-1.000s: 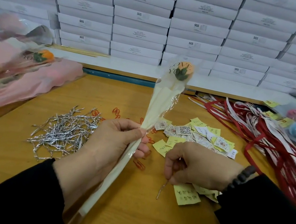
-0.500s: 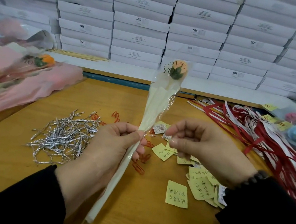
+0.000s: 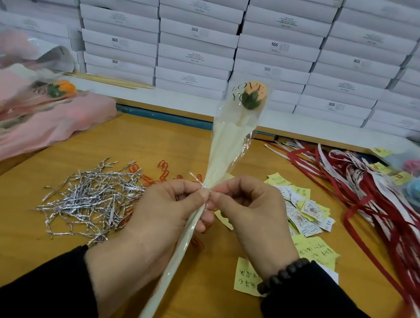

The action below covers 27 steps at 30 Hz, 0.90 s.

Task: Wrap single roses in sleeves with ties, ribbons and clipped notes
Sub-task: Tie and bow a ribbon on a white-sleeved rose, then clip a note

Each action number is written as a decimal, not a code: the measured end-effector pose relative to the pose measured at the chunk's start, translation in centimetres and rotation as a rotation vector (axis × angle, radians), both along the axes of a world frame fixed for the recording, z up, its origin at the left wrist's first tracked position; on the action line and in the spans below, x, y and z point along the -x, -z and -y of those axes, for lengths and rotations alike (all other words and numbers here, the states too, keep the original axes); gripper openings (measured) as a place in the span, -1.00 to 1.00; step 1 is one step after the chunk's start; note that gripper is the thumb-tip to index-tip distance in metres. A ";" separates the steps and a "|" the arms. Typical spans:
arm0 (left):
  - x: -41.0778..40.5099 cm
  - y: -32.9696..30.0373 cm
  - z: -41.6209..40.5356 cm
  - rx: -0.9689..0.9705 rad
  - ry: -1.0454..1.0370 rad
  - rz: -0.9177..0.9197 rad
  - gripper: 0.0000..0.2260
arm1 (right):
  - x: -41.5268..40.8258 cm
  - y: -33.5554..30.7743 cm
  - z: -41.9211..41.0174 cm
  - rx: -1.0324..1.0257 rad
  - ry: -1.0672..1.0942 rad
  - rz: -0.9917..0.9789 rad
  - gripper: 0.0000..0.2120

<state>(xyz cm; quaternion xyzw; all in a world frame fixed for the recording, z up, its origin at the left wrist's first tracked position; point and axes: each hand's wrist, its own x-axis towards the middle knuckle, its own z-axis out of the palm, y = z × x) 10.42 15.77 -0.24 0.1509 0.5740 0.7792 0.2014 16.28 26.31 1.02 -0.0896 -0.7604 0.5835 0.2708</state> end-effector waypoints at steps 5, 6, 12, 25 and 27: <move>0.0 0.1 0.1 0.033 0.019 -0.036 -0.83 | -0.2 -0.1 -0.2 -0.120 0.018 0.022 -0.85; 0.0 0.1 0.1 0.038 0.023 -0.039 -0.83 | -0.2 -0.2 -0.2 -0.160 0.025 0.034 -0.85; 0.0 0.2 0.0 0.041 -0.007 -0.026 -0.71 | -0.1 -0.3 -0.2 -0.150 0.011 0.072 -0.90; -0.3 -0.3 0.2 0.035 -0.026 0.019 -0.74 | 0.1 0.7 -0.6 0.250 -0.191 0.100 -0.82; -0.2 -0.4 0.2 0.009 -0.045 0.019 -0.90 | 0.2 0.8 -0.5 0.219 -0.199 0.090 -0.78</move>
